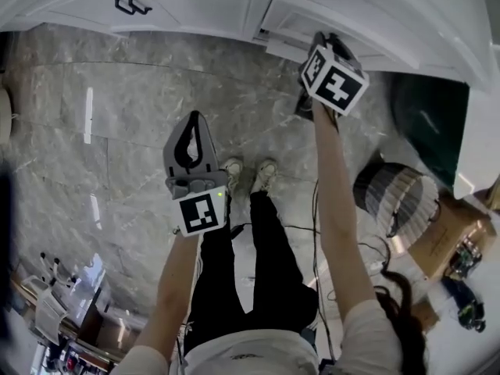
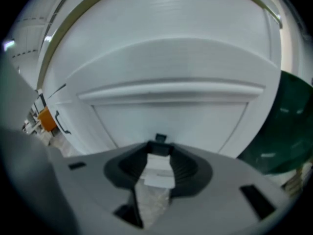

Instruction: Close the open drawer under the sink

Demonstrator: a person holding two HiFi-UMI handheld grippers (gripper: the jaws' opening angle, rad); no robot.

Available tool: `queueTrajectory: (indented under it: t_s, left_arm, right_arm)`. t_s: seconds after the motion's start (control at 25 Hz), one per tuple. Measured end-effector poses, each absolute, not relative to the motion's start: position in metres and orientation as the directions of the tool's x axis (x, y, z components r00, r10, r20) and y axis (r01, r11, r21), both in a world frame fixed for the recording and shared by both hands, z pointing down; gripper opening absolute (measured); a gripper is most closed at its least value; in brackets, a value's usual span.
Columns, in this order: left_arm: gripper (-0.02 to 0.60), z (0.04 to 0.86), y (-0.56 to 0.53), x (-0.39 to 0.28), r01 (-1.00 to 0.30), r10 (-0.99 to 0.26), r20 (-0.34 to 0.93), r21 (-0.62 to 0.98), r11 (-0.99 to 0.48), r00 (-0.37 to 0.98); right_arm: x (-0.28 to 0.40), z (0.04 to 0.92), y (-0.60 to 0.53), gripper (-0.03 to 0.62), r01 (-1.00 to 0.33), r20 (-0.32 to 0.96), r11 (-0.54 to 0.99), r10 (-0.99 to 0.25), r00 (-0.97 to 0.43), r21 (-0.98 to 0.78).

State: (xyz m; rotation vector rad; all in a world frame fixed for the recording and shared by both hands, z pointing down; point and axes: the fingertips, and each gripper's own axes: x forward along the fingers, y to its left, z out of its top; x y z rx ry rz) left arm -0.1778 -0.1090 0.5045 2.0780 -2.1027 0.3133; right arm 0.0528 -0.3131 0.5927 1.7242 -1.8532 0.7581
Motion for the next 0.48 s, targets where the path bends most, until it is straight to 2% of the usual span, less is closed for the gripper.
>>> queueTrajectory:
  t_s: [0.48]
  left_arm:
    - [0.020, 0.481, -0.124, -0.174, -1.000, -0.978, 0.207, -0.025, 0.019, -0.024]
  right_arm:
    - [0.052, 0.593, -0.312, 0.163, -0.995, 0.693, 0.059, -0.715, -0.094, -0.075]
